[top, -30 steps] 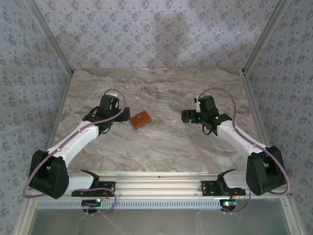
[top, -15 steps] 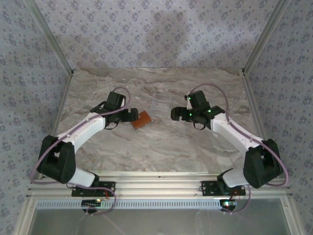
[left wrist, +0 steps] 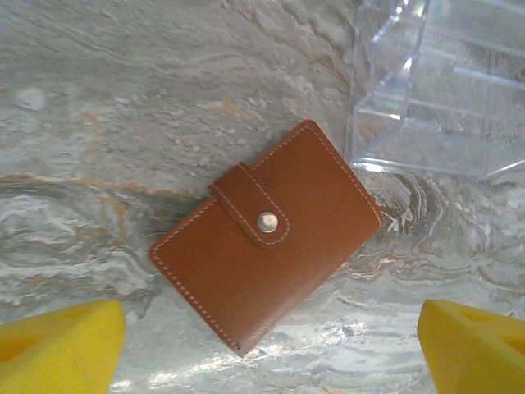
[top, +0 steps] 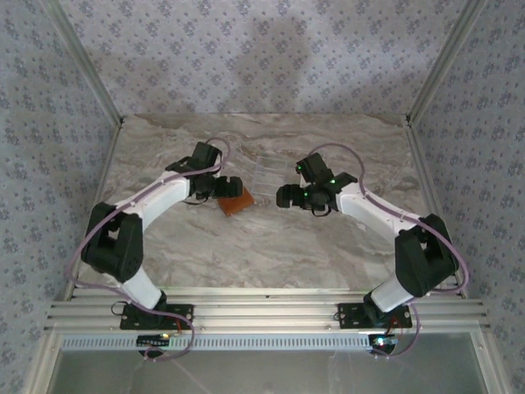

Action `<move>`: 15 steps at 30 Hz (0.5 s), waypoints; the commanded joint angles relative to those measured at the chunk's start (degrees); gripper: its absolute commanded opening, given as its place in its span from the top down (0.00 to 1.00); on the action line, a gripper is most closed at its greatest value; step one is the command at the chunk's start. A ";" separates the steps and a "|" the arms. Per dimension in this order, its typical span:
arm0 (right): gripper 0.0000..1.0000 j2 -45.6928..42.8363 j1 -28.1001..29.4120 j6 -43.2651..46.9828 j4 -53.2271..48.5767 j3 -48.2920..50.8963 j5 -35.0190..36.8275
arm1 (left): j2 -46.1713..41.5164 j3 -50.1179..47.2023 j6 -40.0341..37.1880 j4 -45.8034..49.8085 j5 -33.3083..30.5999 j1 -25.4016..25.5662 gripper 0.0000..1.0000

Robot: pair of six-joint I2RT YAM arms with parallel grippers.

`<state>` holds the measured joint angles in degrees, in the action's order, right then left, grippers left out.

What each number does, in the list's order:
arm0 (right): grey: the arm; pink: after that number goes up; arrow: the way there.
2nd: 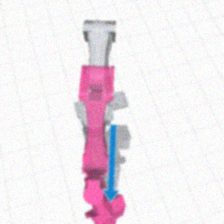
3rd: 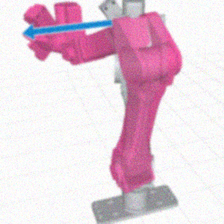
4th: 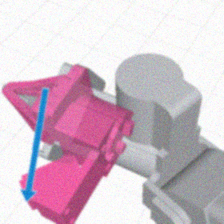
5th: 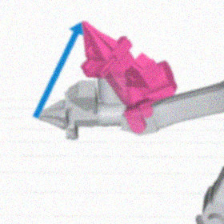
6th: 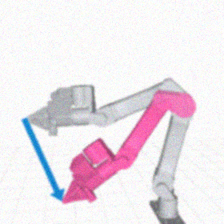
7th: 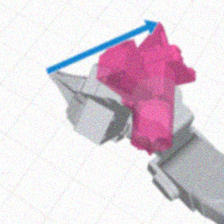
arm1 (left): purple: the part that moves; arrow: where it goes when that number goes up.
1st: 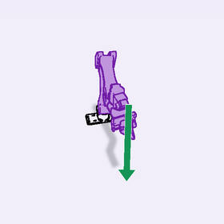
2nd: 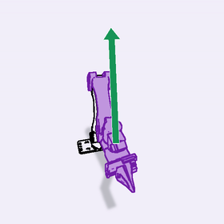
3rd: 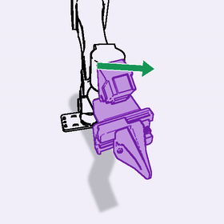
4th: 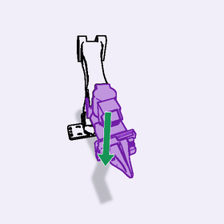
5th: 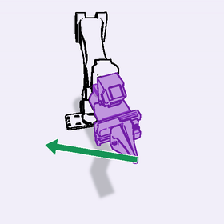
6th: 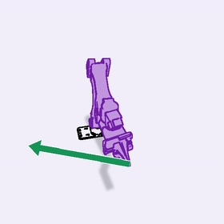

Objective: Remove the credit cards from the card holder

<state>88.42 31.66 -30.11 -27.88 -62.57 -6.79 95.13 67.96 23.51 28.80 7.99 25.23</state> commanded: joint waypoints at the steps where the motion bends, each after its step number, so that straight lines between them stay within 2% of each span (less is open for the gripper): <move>1: 0.14 2.31 0.19 -1.27 -1.17 -2.96 0.79 | 3.00 4.47 -0.92 3.34 2.79 1.07 0.10; 9: 0.18 9.90 -0.29 -0.69 -3.06 -11.39 1.68 | 9.25 11.66 -2.57 8.27 0.00 1.23 0.16; 13: 0.21 12.23 -0.63 -0.38 -3.84 -13.85 1.52 | 11.82 14.18 -2.74 9.77 -0.52 -1.09 0.20; 15: 0.23 12.54 -0.79 -0.35 -3.92 -14.23 1.30 | 13.41 15.45 -3.88 11.58 1.18 -2.47 0.24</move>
<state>99.81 31.27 -30.46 -29.06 -74.89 -5.87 106.59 81.01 21.56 36.32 8.23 24.69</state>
